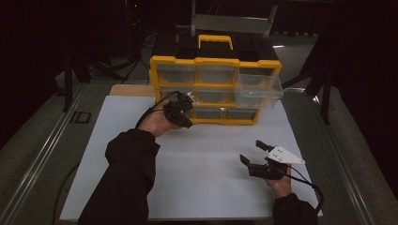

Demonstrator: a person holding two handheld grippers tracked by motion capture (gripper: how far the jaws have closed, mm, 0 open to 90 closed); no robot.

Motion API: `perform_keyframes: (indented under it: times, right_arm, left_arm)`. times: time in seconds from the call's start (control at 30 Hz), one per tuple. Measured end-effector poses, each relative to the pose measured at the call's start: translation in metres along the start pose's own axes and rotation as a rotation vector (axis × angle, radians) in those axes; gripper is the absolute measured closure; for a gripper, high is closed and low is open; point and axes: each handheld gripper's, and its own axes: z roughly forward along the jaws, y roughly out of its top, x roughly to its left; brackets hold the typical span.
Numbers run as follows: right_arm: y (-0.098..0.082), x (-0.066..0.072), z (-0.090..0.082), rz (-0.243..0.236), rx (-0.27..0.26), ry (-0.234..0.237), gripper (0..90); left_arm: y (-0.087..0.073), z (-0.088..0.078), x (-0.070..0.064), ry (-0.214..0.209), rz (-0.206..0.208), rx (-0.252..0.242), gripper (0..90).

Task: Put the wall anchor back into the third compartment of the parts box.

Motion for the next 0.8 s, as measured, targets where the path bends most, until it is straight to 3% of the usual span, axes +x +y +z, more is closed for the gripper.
perform_keyframes:
  times: [0.27,0.8]
  right_arm:
    - [0.000,0.000,0.000,0.003,-0.003,0.003,15.1]
    - [0.000,0.000,0.000,0.004,-0.002,0.002,15.2]
  left_arm:
    - [0.010,-0.006,-0.002,0.006,0.033,-0.003,85.3]
    - [0.026,-0.030,-0.004,-0.021,0.078,-0.068,85.3]
